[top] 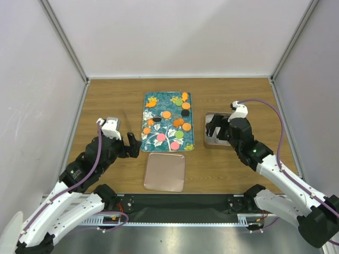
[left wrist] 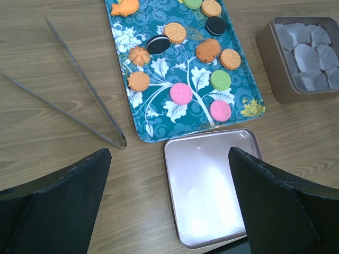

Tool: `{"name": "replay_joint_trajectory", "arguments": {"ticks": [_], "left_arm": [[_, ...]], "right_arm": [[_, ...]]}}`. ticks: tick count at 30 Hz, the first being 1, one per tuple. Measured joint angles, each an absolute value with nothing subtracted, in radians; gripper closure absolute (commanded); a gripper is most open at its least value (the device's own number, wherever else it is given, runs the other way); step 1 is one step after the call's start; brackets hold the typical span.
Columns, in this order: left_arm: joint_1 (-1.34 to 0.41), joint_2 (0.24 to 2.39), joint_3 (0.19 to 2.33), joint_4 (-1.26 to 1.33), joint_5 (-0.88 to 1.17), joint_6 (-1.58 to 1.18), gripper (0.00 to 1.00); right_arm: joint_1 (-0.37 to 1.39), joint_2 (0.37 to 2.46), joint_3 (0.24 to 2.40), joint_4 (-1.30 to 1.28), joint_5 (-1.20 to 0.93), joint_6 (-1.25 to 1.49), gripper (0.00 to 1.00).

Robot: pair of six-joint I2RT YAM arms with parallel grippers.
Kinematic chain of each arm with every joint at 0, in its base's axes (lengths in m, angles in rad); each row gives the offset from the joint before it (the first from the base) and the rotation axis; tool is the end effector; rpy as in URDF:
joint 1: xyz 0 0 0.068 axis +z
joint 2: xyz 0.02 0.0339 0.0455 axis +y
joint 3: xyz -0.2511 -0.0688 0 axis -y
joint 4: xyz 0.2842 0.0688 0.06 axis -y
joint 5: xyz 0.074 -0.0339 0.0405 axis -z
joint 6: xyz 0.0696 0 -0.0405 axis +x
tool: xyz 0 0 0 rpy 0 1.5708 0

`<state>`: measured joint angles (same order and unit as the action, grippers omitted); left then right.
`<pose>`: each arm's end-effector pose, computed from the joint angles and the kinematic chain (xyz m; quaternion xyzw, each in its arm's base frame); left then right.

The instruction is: Pack the cookies

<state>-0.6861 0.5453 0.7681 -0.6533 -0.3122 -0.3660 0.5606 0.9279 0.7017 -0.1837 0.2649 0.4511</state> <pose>0.1657 -0.1081 0.3065 0.0497 0.8343 -0.1545 0.5268 0.2548 0.1384 0.2529 0.0270 0.8316 0.1668 0.5290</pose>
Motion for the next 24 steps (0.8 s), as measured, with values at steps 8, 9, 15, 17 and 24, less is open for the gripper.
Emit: {"name": "replay_joint_trajectory", "arguments": {"ticks": [8, 9, 15, 17, 24], "left_arm": [[-0.685, 0.573, 0.768, -0.658, -0.368, -0.393, 0.00], [-0.685, 0.584, 0.768, -0.661, -0.381, -0.403, 0.00], [-0.617, 0.708, 0.804, -0.696, -0.434, -0.459, 0.00], [-0.529, 0.768, 0.828, -0.696, -0.420, -0.465, 0.00], [-0.211, 1.007, 0.880, -0.643, -0.334, -0.468, 0.10]], "right_arm": [[0.561, 0.955, 0.747, -0.209, 0.234, 0.428, 0.00], [0.560, 0.962, 0.757, -0.211, 0.227, 0.425, 0.00], [0.548, 1.027, 0.791, -0.213, 0.178, 0.413, 0.00], [0.543, 1.054, 0.796, -0.213, 0.157, 0.412, 0.00], [0.535, 1.130, 0.810, -0.210, 0.073, 0.412, 0.00]]}}
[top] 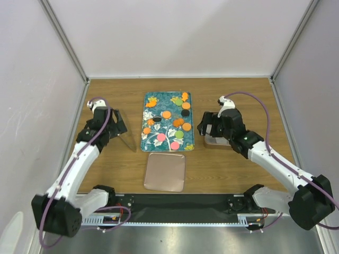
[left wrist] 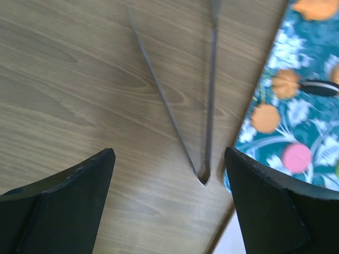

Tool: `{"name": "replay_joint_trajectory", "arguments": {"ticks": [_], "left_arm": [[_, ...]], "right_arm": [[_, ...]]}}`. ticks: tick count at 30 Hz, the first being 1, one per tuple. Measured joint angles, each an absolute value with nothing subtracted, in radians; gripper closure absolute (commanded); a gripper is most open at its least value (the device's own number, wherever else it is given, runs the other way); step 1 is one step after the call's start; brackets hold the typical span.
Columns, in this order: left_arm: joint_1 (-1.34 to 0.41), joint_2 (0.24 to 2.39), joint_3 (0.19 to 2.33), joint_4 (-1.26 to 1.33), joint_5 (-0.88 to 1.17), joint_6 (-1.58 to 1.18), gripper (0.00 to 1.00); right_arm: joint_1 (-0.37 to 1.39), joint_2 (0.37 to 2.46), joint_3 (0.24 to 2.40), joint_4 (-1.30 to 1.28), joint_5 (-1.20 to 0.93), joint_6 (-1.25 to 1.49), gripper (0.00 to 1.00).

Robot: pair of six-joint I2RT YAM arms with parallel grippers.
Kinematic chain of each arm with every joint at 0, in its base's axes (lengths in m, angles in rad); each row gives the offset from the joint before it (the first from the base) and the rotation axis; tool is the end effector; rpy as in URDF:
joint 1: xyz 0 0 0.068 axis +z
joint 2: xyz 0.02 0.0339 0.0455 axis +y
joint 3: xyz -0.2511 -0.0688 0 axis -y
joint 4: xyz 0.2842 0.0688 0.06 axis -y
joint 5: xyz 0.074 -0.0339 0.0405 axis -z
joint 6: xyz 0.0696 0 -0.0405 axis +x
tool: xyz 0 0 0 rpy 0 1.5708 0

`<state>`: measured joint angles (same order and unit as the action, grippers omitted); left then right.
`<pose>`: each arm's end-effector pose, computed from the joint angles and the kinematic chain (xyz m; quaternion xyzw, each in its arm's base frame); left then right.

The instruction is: Pack the cookies

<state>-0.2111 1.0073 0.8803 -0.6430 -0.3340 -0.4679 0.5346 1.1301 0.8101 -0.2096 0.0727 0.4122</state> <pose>0.2744 -0.0355 0.2520 -0.1805 0.8923 0.0163 0.4134 0.2825 0.1614 0.2357 -0.0350 0.8664 0.1986 0.4568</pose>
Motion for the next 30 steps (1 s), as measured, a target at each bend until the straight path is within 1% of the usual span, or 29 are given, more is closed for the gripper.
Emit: {"name": "replay_joint_trajectory", "arguments": {"ticks": [2, 4, 9, 14, 17, 18, 19, 30], "left_arm": [[-0.157, 1.094, 0.889, -0.612, -0.319, -0.475, 0.12], [-0.117, 1.179, 0.894, -0.576, -0.307, -0.488, 0.17], [-0.048, 1.368, 0.921, -0.509, -0.278, -0.522, 0.25], [-0.012, 1.557, 0.989, -0.450, -0.263, -0.548, 0.28], [-0.010, 1.649, 1.033, -0.429, -0.258, -0.552, 0.33], [-0.010, 1.671, 1.046, -0.427, -0.258, -0.553, 0.37], [-0.010, 1.686, 1.055, -0.427, -0.258, -0.555, 0.38], [0.022, 1.765, 1.083, -0.427, -0.275, -0.595, 0.43]], "right_arm": [[0.535, 1.140, 0.810, -0.207, 0.057, 0.413, 0.00], [0.534, 1.149, 0.810, -0.207, 0.041, 0.413, 0.00], [0.533, 1.156, 0.810, -0.203, 0.015, 0.415, 0.00], [0.532, 1.156, 0.810, -0.204, -0.015, 0.418, 0.00], [0.532, 1.156, 0.810, -0.204, -0.019, 0.418, 0.00], [0.533, 1.155, 0.810, -0.205, -0.020, 0.418, 0.00], [0.533, 1.154, 0.810, -0.205, -0.022, 0.418, 0.00], [0.532, 1.140, 0.810, -0.214, -0.031, 0.417, 0.00]]}}
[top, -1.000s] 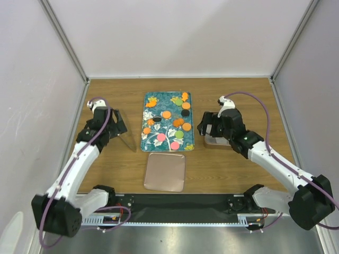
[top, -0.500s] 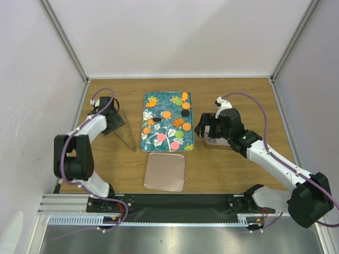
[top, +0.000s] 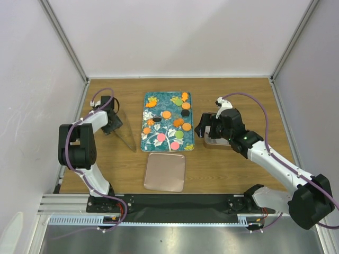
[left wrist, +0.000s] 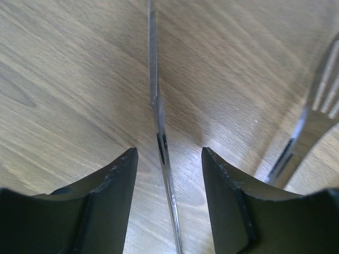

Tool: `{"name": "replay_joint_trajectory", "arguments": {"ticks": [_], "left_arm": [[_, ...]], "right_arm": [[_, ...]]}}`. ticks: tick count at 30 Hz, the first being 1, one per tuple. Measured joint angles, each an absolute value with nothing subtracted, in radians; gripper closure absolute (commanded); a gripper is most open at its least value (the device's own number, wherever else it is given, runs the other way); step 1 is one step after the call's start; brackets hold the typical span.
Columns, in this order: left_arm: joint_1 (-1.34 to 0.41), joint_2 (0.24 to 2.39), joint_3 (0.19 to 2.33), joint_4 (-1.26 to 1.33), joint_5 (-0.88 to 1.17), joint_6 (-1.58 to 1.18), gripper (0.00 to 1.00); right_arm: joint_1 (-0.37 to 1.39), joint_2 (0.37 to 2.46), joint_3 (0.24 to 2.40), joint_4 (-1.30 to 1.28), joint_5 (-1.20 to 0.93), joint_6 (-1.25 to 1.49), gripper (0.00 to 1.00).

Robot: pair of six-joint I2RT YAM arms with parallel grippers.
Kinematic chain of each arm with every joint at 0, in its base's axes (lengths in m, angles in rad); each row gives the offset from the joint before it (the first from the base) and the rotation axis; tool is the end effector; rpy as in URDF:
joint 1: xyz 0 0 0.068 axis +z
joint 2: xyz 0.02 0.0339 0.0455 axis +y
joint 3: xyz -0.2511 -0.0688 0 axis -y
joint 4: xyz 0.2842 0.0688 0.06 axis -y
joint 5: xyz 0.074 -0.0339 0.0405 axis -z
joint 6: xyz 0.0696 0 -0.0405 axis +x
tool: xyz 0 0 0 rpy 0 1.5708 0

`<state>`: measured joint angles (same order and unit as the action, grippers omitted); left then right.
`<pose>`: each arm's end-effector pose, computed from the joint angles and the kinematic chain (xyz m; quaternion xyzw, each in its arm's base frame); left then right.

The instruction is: Pack the cookies

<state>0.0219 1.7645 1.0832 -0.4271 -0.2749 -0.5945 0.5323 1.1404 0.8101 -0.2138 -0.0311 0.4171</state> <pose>0.3893 0.0274 0.1013 -0.3224 0.9093 0.0638 0.2554 0.2801 0.1675 0.2320 -0.0578 0.8691 0.2365 0.4306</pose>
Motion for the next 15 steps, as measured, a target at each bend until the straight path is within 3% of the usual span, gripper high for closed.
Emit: {"name": "replay_joint_trajectory", "arguments": {"ticks": [5, 7, 8, 10, 15], "left_arm": [[0.025, 1.793, 1.083, -0.427, -0.287, -0.604, 0.53], [0.028, 1.793, 1.083, -0.428, -0.289, -0.605, 0.67], [0.031, 1.793, 1.083, -0.429, -0.293, -0.604, 0.81], [0.035, 1.793, 1.084, -0.428, -0.294, -0.603, 0.99], [0.040, 1.792, 1.087, -0.421, -0.261, -0.592, 1.00]], "right_arm": [[0.532, 1.140, 0.810, -0.220, -0.035, 0.417, 0.00], [0.532, 1.140, 0.810, -0.221, -0.035, 0.417, 0.00], [0.532, 1.140, 0.810, -0.223, -0.035, 0.417, 0.00], [0.532, 1.140, 0.810, -0.226, -0.036, 0.417, 0.00], [0.532, 1.137, 0.810, -0.227, -0.048, 0.417, 0.00]]}}
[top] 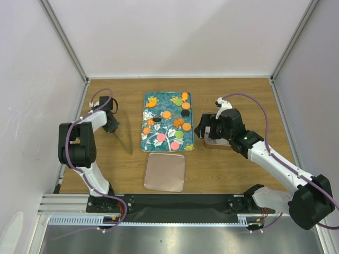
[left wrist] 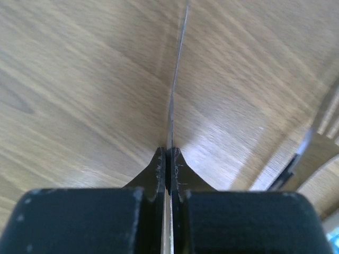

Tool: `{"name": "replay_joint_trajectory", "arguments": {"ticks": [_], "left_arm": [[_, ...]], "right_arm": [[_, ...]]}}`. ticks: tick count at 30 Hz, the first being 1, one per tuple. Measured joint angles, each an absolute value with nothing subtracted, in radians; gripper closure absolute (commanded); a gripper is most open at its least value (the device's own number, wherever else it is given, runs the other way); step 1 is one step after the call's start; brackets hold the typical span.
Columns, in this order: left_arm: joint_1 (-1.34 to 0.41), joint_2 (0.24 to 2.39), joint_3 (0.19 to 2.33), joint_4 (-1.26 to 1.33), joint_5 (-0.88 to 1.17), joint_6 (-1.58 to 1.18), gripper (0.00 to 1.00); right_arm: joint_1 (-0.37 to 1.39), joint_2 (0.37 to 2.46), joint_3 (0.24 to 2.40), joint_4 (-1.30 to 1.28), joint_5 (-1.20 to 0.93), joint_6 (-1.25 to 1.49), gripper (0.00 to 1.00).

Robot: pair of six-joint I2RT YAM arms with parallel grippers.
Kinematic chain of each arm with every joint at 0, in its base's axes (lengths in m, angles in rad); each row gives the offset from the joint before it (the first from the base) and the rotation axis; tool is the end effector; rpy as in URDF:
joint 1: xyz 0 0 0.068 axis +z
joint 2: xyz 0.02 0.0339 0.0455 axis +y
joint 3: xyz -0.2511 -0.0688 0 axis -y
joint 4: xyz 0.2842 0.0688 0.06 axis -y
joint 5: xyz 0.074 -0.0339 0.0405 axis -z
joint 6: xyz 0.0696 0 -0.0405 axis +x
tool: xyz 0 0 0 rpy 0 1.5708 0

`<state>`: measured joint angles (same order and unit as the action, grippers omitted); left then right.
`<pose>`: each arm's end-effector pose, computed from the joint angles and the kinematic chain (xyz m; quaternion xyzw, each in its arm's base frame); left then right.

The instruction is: Pack the cookies

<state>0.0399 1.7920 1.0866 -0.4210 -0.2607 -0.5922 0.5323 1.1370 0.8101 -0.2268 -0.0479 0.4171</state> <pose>0.3901 0.0335 0.0924 -0.3278 0.9103 0.0624 0.2448 0.2783 0.1678 0.2314 -0.0619 0.8711 0.2411 0.4234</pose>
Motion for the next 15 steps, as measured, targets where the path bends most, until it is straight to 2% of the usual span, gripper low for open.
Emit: {"name": "replay_joint_trajectory", "arguments": {"ticks": [7, 15], "left_arm": [[0.040, 1.673, 1.084, -0.414, -0.161, -0.584, 1.00], [0.008, 1.191, 1.025, -0.300, 0.104, -0.634, 0.99]], "right_arm": [[0.532, 1.135, 0.810, -0.225, -0.102, 0.416, 0.00], [0.533, 1.134, 0.847, -0.136, -0.282, 0.445, 0.00]]}}
